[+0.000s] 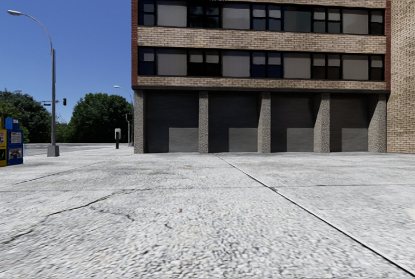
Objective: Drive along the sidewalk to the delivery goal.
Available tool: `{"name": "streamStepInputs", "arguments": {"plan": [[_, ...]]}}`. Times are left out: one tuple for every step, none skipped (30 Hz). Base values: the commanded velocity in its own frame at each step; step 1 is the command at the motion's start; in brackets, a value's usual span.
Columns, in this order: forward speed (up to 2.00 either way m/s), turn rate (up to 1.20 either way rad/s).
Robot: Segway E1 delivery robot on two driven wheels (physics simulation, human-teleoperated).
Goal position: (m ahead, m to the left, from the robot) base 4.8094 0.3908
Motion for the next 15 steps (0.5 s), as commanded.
{"name": "streamStepInputs", "arguments": {"plan": [[1.96, 0.04], [1.96, 0.00], [1.96, 0.00], [1.96, 0.00], [1.96, 0.00], [1.96, 0.00], [1.96, 0.00], [1.96, 0.00], [1.96, 0.00], [1.96, 0.00], [1.96, 0.00], [1.96, 0.00], [1.96, 0.00], [1.96, 0.00], [1.96, 0.03]]}}
